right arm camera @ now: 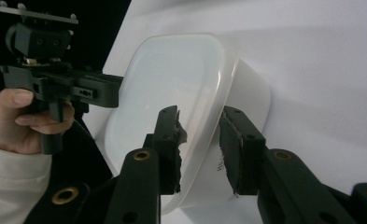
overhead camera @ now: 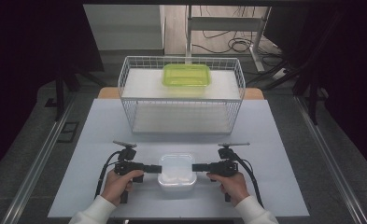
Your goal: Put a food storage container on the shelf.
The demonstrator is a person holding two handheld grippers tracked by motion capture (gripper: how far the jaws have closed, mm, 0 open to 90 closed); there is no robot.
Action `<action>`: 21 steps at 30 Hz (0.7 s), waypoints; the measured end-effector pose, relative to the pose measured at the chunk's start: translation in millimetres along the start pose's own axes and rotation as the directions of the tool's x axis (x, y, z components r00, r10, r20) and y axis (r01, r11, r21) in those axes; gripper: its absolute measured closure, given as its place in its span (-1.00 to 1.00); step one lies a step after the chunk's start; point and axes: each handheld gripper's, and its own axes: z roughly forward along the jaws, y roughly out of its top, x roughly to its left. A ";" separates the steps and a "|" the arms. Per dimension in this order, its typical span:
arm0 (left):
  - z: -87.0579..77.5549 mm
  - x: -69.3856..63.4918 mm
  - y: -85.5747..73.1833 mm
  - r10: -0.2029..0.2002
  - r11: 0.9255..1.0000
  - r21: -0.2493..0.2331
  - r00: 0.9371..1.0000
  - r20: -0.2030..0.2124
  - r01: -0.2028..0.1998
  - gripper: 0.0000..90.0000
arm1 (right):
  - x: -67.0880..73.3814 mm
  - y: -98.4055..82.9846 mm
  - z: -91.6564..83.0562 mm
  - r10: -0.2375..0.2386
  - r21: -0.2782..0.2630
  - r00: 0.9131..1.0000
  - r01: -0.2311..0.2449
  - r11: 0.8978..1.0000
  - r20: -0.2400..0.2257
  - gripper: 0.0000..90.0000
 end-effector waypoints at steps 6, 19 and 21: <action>-4.8 -4.3 0.7 0.014 1.000 -0.028 1.000 -0.017 -0.014 0.67 | 3.8 -0.8 -3.5 -0.015 -0.026 1.000 0.014 1.000 -0.009 0.64; -7.9 -15.2 3.3 0.071 0.996 -0.048 0.997 -0.037 -0.073 0.75 | 15.9 0.2 -14.9 -0.089 -0.067 0.996 0.089 0.994 0.008 0.74; -8.6 -17.1 4.0 0.086 0.995 -0.049 0.996 -0.039 -0.088 0.75 | 16.7 0.8 -16.5 -0.103 -0.073 0.995 0.103 0.992 0.006 0.74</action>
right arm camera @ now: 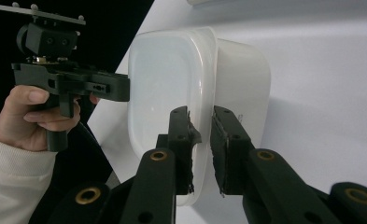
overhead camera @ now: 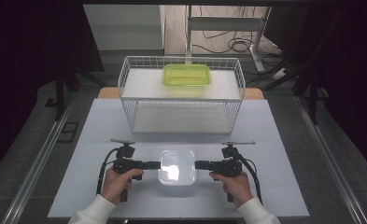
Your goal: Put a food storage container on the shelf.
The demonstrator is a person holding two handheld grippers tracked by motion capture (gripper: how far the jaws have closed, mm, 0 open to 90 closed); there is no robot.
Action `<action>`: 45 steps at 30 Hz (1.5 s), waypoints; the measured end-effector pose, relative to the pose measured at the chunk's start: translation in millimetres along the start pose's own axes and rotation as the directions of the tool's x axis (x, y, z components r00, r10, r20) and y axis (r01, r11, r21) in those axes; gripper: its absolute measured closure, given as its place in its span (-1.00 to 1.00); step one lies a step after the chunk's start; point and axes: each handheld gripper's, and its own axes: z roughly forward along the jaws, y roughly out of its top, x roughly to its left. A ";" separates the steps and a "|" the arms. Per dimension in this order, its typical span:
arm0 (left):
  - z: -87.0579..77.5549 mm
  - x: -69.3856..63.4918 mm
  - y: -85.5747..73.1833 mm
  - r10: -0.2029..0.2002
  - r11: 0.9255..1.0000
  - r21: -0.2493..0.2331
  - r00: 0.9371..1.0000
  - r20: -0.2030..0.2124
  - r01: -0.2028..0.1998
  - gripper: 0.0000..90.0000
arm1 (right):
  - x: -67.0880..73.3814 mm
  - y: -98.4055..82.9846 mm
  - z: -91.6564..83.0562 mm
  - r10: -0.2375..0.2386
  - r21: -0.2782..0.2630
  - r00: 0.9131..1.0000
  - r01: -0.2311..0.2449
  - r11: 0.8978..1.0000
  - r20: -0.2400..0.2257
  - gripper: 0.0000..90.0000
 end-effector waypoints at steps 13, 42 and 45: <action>-6.9 -16.7 5.8 0.080 0.996 -0.036 0.997 0.008 -0.080 0.75 | 10.6 5.7 -14.6 -0.092 -0.043 0.996 0.092 0.995 0.003 0.74; -29.8 -45.4 31.8 0.194 0.972 -0.135 0.981 -0.021 -0.195 0.75 | 39.1 37.8 -35.5 -0.278 -0.135 0.961 0.276 0.951 0.006 0.73; -31.8 -47.0 35.1 0.199 0.969 -0.144 0.980 -0.020 -0.200 0.75 | 41.0 42.4 -37.0 -0.288 -0.141 0.958 0.286 0.948 0.004 0.73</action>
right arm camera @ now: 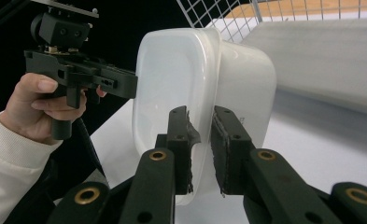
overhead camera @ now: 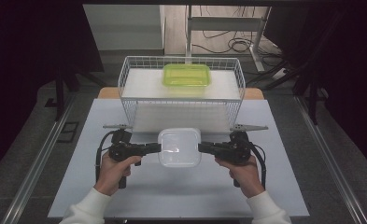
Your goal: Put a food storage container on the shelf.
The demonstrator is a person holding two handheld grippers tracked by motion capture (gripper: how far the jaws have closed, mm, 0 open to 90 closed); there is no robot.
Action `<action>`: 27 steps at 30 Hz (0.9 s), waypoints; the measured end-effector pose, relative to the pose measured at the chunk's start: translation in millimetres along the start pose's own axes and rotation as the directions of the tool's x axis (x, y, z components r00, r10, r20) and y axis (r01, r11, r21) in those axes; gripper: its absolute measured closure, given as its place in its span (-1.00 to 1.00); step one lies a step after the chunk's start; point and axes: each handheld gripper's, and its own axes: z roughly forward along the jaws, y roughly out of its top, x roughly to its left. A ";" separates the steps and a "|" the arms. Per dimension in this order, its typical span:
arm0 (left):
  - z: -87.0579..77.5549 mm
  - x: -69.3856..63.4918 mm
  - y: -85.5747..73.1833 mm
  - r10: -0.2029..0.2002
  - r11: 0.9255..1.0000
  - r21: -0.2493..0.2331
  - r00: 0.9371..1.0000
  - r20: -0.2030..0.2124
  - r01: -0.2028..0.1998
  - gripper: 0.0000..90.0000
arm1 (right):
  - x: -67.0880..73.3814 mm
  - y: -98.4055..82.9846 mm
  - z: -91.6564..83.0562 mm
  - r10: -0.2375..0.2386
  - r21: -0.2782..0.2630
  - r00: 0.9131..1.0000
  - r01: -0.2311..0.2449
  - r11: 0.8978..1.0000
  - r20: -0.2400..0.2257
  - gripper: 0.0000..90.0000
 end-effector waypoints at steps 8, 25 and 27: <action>-5.0 -5.3 15.8 0.026 0.999 -0.023 1.000 -0.006 -0.026 0.75 | 3.2 17.1 -2.2 -0.030 -0.016 1.000 0.030 0.999 0.006 0.72; -17.1 -23.3 46.9 0.086 0.994 -0.066 0.996 -0.009 -0.086 0.75 | 13.6 49.7 -14.7 -0.075 -0.058 0.997 0.076 0.995 0.010 0.73; -19.7 -26.0 52.6 0.094 0.993 -0.071 0.996 -0.011 -0.095 0.75 | 15.5 56.0 -16.1 -0.083 -0.061 0.996 0.084 0.995 0.011 0.73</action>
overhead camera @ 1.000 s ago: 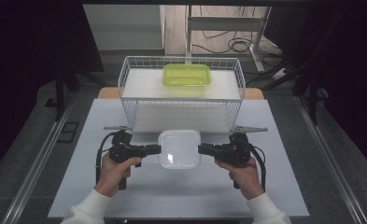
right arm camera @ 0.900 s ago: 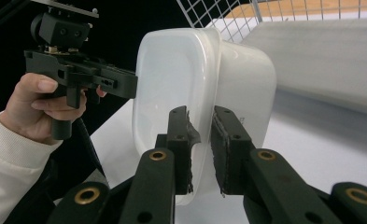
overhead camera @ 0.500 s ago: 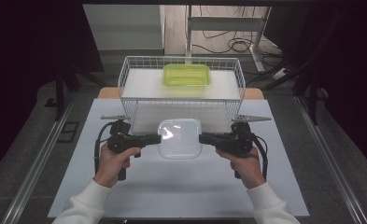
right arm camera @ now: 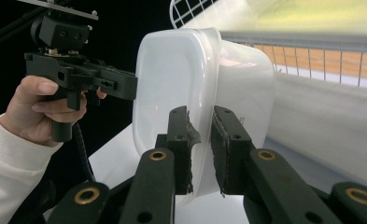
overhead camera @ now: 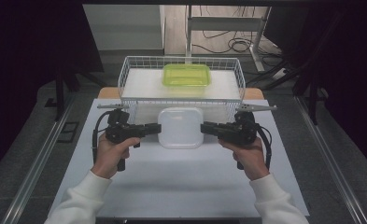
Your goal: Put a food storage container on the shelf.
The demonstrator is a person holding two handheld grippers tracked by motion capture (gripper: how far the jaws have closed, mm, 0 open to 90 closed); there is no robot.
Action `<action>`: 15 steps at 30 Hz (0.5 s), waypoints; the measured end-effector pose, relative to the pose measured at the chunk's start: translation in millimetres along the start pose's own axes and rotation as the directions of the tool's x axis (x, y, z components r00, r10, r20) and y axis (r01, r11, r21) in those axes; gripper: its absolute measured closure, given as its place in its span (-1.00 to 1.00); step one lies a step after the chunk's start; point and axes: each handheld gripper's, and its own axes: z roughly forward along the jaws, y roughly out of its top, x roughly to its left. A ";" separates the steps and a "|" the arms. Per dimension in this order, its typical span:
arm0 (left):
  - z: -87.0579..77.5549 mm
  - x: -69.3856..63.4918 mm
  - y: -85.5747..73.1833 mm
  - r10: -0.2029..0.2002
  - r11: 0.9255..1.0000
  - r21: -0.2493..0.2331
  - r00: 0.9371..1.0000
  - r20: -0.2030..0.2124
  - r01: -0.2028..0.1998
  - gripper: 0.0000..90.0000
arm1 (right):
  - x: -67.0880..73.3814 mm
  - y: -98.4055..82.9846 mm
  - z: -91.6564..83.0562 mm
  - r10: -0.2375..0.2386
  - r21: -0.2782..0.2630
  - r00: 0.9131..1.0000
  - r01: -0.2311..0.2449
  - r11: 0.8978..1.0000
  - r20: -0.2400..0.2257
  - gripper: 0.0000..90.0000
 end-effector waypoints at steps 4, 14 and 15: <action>-3.9 -4.0 12.4 0.016 1.000 -0.014 1.000 -0.005 -0.016 0.75 | 2.3 13.1 -2.1 -0.015 -0.013 1.000 0.015 1.000 -0.001 0.73; -10.7 -7.3 39.2 0.048 0.998 -0.039 0.999 -0.012 -0.048 0.73 | 8.3 41.8 -4.6 -0.035 -0.029 0.999 0.035 0.999 -0.004 0.74; -11.4 -8.7 42.6 0.051 0.998 -0.040 0.999 -0.013 -0.051 0.74 | 8.6 44.9 -5.0 -0.040 -0.034 0.999 0.039 0.999 -0.004 0.74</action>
